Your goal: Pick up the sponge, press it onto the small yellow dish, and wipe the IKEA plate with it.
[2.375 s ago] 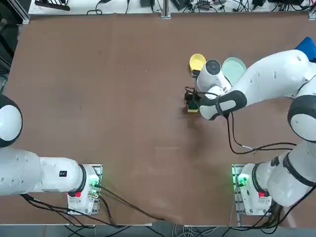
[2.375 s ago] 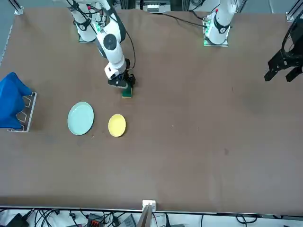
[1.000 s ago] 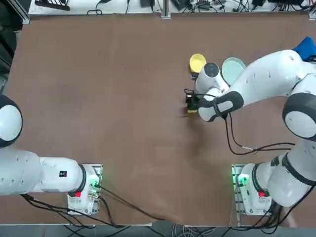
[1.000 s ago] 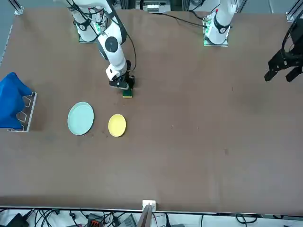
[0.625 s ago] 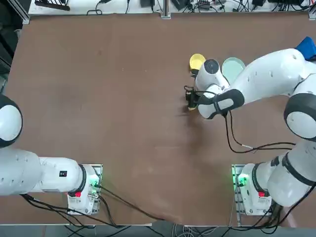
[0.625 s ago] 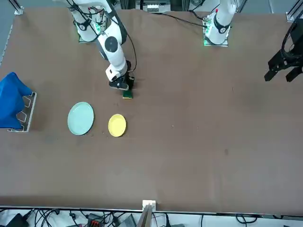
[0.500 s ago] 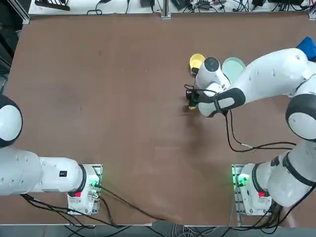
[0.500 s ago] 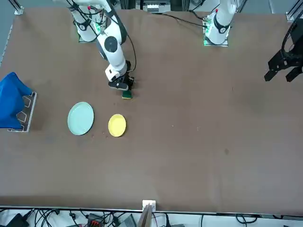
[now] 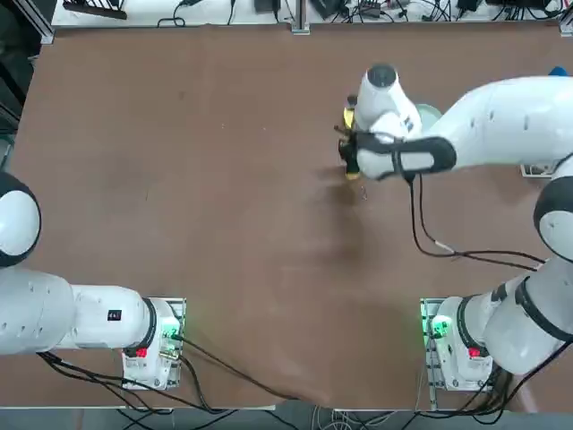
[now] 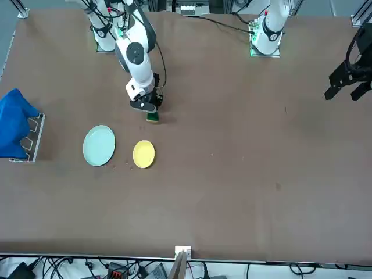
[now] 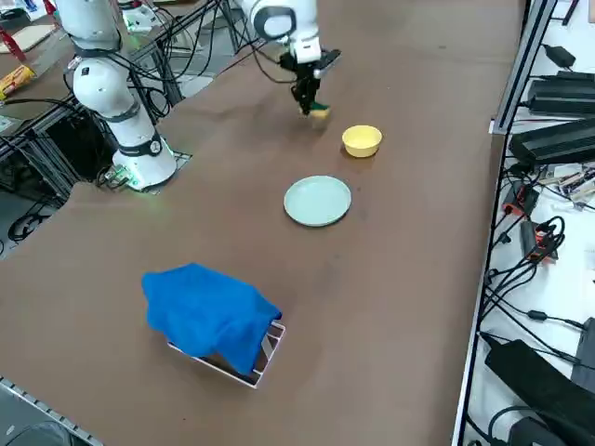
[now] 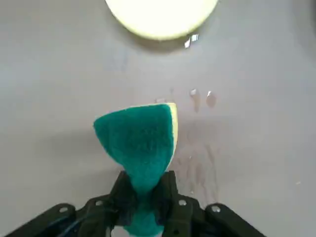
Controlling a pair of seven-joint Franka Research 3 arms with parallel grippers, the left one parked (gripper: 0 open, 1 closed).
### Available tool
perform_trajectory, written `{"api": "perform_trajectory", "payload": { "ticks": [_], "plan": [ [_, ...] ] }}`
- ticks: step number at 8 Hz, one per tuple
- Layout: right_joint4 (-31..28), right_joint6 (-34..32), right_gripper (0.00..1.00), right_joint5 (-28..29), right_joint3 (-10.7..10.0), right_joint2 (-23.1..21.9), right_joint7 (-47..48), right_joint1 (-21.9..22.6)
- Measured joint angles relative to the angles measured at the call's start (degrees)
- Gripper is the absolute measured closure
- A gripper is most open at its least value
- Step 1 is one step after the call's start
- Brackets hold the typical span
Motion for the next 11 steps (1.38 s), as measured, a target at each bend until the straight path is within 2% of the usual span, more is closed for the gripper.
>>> {"api": "perform_trajectory", "payload": {
  "ticks": [2, 5, 8, 11],
  "plan": [
    [10.05, -10.46, 0.78, 0.00, -0.19, 1.67, -6.93, -4.70],
    [25.26, -20.73, 0.78, 0.61, -0.26, 10.87, -15.78, -10.64],
    [36.19, -24.44, 0.78, 4.44, -0.22, 21.16, -21.49, -13.20],
    [40.18, -24.67, 0.78, 4.71, 0.37, 27.34, -22.62, -13.31]
  ]
}}
